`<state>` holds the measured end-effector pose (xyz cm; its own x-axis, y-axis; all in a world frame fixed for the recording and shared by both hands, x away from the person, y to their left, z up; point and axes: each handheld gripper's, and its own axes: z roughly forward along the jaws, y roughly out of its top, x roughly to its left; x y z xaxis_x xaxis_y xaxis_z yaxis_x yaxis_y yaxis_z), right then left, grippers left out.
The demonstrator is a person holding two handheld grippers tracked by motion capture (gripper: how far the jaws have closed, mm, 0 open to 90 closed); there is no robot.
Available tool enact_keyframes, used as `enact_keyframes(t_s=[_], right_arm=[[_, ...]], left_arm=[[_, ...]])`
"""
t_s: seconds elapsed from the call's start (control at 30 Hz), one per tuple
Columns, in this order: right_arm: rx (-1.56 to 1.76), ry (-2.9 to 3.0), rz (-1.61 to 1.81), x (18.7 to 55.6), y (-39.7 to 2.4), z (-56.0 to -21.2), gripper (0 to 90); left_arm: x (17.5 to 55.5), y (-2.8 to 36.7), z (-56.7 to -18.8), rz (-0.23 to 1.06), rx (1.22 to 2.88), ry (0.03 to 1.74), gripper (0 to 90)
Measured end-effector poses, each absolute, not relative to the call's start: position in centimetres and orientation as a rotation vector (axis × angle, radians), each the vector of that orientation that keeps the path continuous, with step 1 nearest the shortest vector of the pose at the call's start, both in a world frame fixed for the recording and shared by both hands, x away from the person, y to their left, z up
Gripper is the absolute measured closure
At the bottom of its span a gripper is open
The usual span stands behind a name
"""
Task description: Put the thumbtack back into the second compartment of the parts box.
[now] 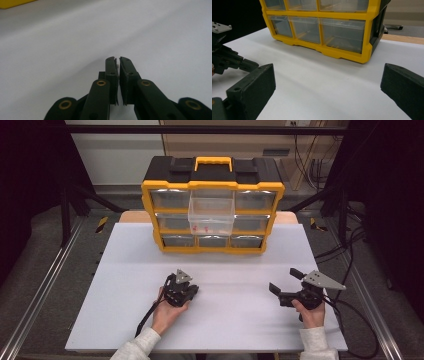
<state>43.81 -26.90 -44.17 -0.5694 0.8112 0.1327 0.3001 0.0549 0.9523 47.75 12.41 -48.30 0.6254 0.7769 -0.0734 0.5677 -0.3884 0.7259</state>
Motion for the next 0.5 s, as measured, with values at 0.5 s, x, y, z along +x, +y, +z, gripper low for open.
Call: enact_keyframes(t_s=[0.5], right_arm=[[1.111,1.893,1.536,43.81,-26.92,-44.14,0.2]], left_arm=[[47.54,12.85,-47.42,0.366,2.103,1.016,85.5]])
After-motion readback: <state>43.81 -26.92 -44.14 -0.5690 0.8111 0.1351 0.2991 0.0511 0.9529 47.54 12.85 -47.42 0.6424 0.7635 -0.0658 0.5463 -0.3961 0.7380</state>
